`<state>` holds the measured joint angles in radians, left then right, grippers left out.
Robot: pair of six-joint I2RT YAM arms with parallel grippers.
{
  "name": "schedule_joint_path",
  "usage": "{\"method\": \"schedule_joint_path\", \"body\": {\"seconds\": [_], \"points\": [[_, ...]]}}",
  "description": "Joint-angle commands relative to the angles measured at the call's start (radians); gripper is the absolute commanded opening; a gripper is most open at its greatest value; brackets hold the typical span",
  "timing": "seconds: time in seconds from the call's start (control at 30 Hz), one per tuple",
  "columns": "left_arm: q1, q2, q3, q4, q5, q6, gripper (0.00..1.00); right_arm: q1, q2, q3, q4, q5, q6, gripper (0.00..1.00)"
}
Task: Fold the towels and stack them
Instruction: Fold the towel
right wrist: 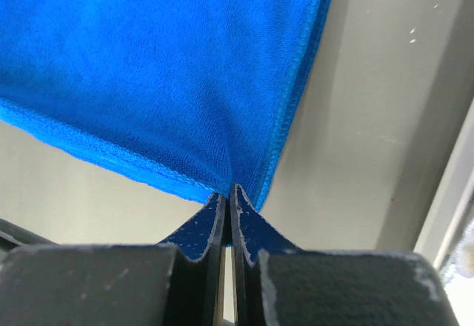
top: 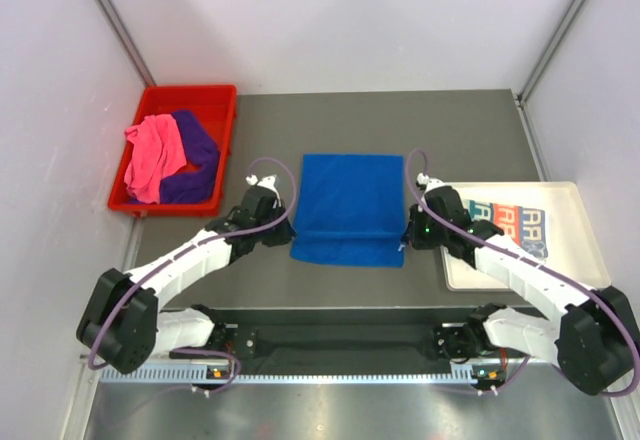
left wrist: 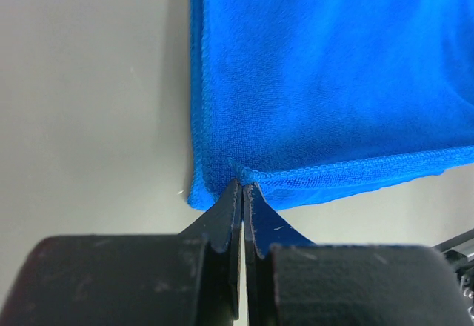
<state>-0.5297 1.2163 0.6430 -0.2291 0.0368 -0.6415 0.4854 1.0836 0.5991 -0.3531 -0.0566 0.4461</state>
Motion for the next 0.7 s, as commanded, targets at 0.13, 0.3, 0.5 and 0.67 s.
{"method": "schedule_joint_path", "body": {"seconds": [0.13,0.3,0.5,0.67], "points": [[0.007,0.015,-0.039,0.008,-0.081,-0.006,0.00,0.022,0.024,-0.028,0.043,0.070,0.020,0.01],[0.000,0.015,-0.060,0.020,-0.078,-0.007,0.11,0.030,0.022,-0.053,0.063,0.066,0.026,0.08],[-0.010,0.006,-0.094,0.028,-0.063,-0.010,0.23,0.036,0.013,-0.088,0.082,0.061,0.034,0.23],[-0.012,-0.047,-0.111,0.016,-0.003,-0.012,0.31,0.045,-0.022,-0.099,0.063,0.037,0.045,0.33]]}}
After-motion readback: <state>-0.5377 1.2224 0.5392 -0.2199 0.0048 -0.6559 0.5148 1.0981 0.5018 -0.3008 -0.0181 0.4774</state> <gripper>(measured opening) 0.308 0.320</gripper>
